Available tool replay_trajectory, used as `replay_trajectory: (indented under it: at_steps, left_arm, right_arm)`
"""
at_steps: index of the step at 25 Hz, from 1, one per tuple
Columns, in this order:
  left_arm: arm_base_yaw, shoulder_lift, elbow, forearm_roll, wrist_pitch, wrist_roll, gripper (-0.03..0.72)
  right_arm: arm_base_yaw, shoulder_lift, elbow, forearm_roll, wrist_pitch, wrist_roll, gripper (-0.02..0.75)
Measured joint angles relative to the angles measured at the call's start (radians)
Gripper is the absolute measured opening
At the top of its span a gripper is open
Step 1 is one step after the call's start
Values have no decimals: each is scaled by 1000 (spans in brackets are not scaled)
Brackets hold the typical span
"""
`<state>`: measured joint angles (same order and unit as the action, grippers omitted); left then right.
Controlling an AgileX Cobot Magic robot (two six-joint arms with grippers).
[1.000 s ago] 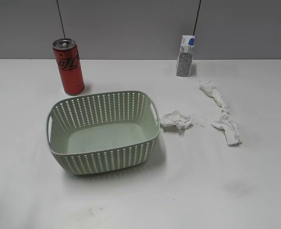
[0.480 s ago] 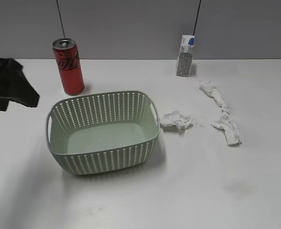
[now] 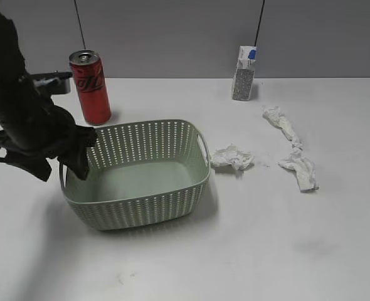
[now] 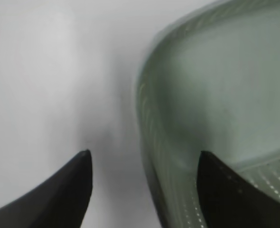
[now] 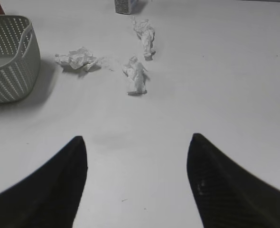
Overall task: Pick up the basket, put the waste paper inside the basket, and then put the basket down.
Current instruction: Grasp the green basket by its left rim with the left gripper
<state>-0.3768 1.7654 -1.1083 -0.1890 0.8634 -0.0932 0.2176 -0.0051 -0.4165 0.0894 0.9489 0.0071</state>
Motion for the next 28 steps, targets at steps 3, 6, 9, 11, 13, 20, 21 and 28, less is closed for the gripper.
replay_trajectory:
  at_steps: [3,6,9,11,13,20,21,28]
  left_arm:
    - [0,54,0,-2,-19,-8,510]
    - [0,84,0,-22,-47,-11,465]
    - [0,88,0,-48,-79,-11,378]
    - [0,88,0,-54,-89,-11,287]
    - [0,88,0,-57,-95,-11,205]
    - [0,89,0,-48,-84,-10,2]
    - [0,89,0,-41,-77,-12,-1]
    - [2,20,0,15,-66,-13,-1]
  right_arm:
    - [0,0,0,2,0,0,499]
    - [0,0,0,2,0,0,499]
    - [0,0,0,2,-1,0,499]
    - [0,0,0,2,-1,0,499]
    - [0,0,0,3,-1,0,499]
    - [0,13,0,-9,-4,6,499]
    - [0,35,0,-16,-5,10,499]
    - [0,370,-59,-21,-50,14,499]
